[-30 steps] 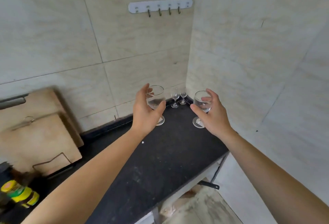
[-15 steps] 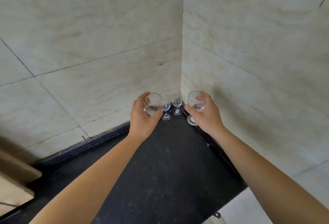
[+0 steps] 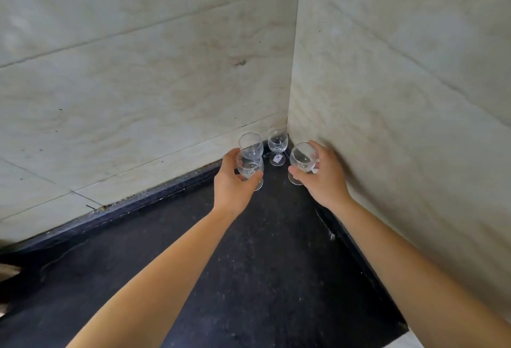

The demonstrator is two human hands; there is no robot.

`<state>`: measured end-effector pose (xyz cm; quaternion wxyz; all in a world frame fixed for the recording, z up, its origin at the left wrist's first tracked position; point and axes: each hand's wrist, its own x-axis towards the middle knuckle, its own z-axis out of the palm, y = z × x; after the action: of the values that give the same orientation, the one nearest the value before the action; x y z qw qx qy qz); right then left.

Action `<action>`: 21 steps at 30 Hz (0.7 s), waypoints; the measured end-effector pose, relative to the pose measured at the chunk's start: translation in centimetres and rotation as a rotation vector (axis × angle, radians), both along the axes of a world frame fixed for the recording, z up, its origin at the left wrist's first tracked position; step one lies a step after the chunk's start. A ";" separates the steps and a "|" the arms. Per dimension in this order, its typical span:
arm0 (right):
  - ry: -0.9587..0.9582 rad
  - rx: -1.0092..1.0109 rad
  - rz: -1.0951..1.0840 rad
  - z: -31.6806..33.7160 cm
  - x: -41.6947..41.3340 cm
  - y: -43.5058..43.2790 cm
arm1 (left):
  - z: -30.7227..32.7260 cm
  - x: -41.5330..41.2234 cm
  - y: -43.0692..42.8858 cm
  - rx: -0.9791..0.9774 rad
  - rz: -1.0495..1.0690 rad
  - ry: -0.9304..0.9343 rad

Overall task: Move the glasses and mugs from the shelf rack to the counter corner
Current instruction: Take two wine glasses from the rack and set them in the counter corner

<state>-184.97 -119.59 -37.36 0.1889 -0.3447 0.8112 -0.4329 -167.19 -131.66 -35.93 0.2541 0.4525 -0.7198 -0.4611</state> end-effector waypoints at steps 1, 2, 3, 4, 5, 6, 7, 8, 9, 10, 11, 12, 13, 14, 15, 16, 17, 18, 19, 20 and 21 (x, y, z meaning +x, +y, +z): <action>-0.026 -0.026 -0.011 -0.9 -0.1 -0.4 | -1.1 -0.5 -0.4 0.010 -0.003 -0.007; -0.042 -0.039 -0.023 -1.6 -0.2 -0.8 | -2.1 -0.9 -0.7 0.023 -0.007 -0.016; -0.054 -0.038 -0.028 -2.4 -0.3 -1.2 | -3.1 -1.3 -1.0 0.039 -0.011 -0.026; -0.067 -0.030 -0.026 -3.2 -0.4 -1.7 | -4.0 -1.7 -1.2 0.053 -0.019 -0.036; -0.079 -0.022 -0.020 -3.8 -0.5 -2.1 | -4.7 -2.0 -1.4 0.059 -0.032 -0.044; -0.091 -0.019 -0.012 -4.5 -0.6 -2.5 | -5.4 -2.4 -1.6 0.054 -0.049 -0.049; -0.100 -0.021 -0.005 -5.1 -0.7 -3.0 | -6.0 -2.7 -1.8 0.040 -0.067 -0.053; -0.108 -0.028 -0.002 -5.7 -0.8 -3.3 | -6.4 -3.0 -2.0 0.027 -0.081 -0.056; -0.111 -0.036 -0.001 -6.1 -0.9 -3.7 | -6.8 -3.3 -2.1 0.018 -0.089 -0.055; -0.112 -0.042 -0.001 -6.4 -1.0 -4.1 | -7.1 -3.6 -2.3 0.016 -0.094 -0.055; -0.111 -0.044 -0.003 -6.7 -1.1 -4.4 | -7.3 -3.9 -2.4 0.018 -0.095 -0.055; -0.111 -0.041 -0.003 -7.0 -1.3 -4.7 | -7.6 -4.1 -2.6 0.019 -0.093 -0.055; -0.111 -0.034 -0.001 -7.3 -1.4 -4.9 | -7.8 -4.3 -2.7 0.018 -0.091 -0.057; -0.106 -0.022 0.003 -7.5 -1.6 -5.1 | -8.1 -4.5 -2.8 0.014 -0.090 -0.061; -0.099 -0.013 0.010 -7.7 -1.7 -5.3 | -8.3 -4.7 -2.8 0.008 -0.091 -0.066; -0.095 -0.009 0.018 -7.8 -1.8 -5.4 | -8.5 -4.8 -2.8 0.004 -0.096 -0.069; -0.099 -0.012 0.024 -7.9 -1.9 -5.5 | -8.7 -4.9 -2.7 0.006 -0.103 -0.069; -0.105 -0.018 0.027 -8.0 -1.9 -5.5 | -8.9 -4.9 -2.7 0.011 -0.108 -0.068; -0.109 -0.023 0.030 -8.1 -2.0 -5.6 | -9.1 -4.9 -2.6 0.015 -0.112 -0.068; -0.109 -0.025 0.032 -8.1 -2.0 -5.6 | -9.2 -4.9 -2.5 0.017 -0.115 -0.068; -0.107 -0.023 0.030 -8.2 -2.0 -5.7 | -9.3 -5.0 -2.3 0.018 -0.116 -0.068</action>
<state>-186.97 -125.26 -45.55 0.2346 -0.3353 0.7896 -0.4572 -172.16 -134.00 -45.28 0.1982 0.4277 -0.7490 -0.4656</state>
